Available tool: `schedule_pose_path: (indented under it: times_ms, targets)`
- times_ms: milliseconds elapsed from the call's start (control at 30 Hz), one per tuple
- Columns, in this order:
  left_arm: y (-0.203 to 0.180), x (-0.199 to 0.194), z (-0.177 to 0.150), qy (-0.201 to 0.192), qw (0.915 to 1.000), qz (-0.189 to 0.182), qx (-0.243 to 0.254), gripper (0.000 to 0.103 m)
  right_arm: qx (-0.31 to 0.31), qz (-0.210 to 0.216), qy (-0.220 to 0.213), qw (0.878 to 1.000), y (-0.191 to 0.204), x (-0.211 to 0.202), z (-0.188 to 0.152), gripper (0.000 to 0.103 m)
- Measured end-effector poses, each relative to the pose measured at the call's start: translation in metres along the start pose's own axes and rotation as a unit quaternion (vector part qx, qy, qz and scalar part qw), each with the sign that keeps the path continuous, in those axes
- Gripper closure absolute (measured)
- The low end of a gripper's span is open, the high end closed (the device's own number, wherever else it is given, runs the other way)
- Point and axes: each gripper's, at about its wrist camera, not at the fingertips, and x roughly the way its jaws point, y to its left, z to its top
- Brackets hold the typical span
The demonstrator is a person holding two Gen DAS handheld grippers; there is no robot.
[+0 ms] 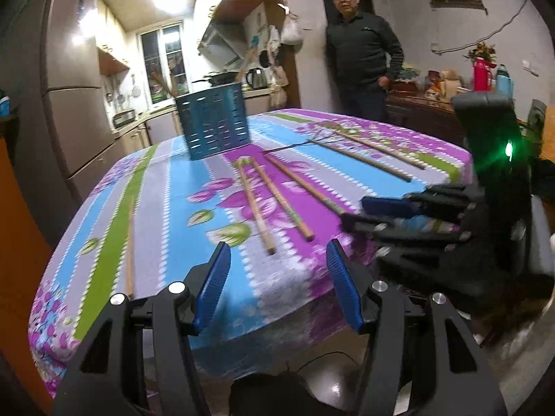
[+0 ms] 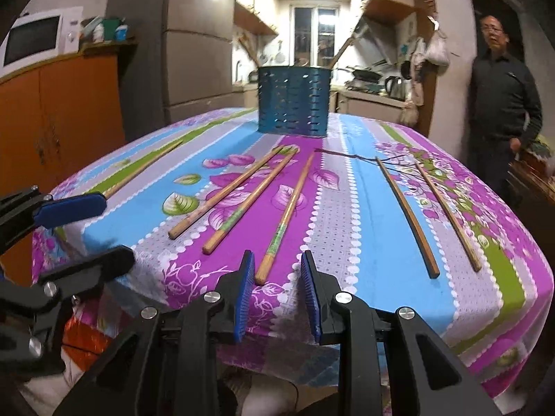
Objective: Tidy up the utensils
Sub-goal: 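Withdraw both open tools from the holder back over the chopstick row, then close the right tool on a chopstick while the left tool grasps another chopstick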
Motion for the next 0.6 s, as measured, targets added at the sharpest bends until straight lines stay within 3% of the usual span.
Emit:
schedule_pose_path:
  times_ms: [33,67,333,600]
  targets:
    - [-0.003,0.002,0.003,-0.002,1.0,-0.005,0.001,0.049,0.002,0.003,-0.001,1.0,0.0,0.0,0.0,0.089]
    - [-0.006,0.003,0.005,-0.005,0.9999,-0.009,0.002,0.052,0.005,0.001,-0.001,1.0,-0.001,0.0,0.001,0.094]
    - [-0.027,0.021,0.009,-0.005,0.9999,-0.011,-0.007,0.053,0.075,0.016,-0.009,0.997,-0.04,-0.007,0.003,0.096]
    - [-0.046,0.047,0.009,0.015,0.9991,0.036,0.015,0.053,0.09,0.017,-0.027,0.995,-0.062,-0.024,-0.004,0.096]
